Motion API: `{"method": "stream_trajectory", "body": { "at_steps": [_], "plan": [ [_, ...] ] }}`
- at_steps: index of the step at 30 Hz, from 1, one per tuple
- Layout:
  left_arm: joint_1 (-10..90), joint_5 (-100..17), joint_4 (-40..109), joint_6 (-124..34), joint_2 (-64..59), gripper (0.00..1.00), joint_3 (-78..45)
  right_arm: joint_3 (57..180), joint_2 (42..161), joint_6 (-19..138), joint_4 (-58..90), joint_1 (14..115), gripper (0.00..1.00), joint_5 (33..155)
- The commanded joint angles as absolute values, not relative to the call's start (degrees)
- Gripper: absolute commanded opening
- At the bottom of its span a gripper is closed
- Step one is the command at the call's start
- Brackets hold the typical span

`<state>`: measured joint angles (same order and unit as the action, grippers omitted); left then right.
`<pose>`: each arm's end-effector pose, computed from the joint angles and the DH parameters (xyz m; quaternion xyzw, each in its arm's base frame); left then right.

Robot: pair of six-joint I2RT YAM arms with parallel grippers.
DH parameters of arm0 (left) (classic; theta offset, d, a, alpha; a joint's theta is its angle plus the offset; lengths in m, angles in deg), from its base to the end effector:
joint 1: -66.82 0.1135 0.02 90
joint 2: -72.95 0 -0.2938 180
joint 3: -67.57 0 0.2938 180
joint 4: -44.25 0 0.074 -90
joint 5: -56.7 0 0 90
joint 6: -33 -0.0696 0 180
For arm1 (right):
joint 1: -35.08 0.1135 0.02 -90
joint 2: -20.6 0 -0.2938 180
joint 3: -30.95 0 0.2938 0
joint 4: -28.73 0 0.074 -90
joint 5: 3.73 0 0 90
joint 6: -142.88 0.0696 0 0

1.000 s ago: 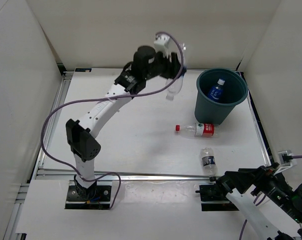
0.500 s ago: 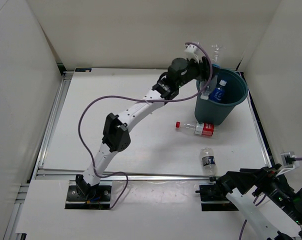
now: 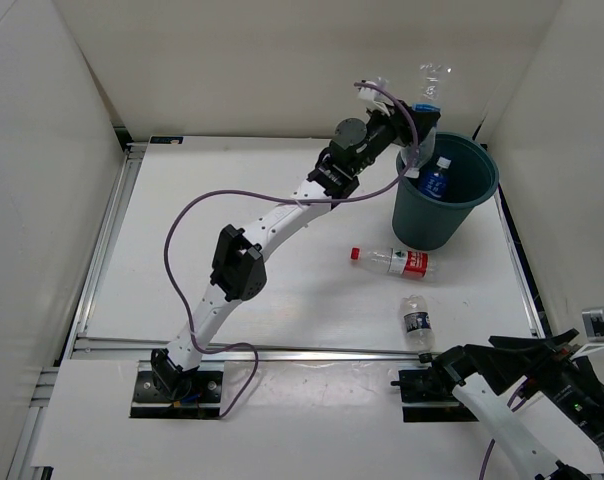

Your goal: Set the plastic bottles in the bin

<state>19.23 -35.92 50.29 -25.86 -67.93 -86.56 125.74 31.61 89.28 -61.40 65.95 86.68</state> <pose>0.4491 -0.4964 0.4136 0.1012 0.5699 -0.5274 0.6220 -0.0808 -0.0477 0.4458 0.0336 0.7444 0.3716 0.5537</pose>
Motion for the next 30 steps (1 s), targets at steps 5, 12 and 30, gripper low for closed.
{"method": "stream_trajectory", "body": {
  "at_steps": [5,12,30],
  "plan": [
    [19.5,-31.6,57.5,-26.1,-66.3,0.66,-88.3,125.6,34.0,87.6,-65.9,66.3,1.00,88.6],
    [19.5,-29.1,62.9,-23.9,-69.3,0.69,-89.3,126.2,34.5,86.4,-65.9,66.3,1.00,88.6],
    [19.5,-26.9,69.6,-20.9,-75.0,0.81,-89.3,121.7,34.5,83.0,-61.7,66.3,1.00,94.1]
  ]
}}
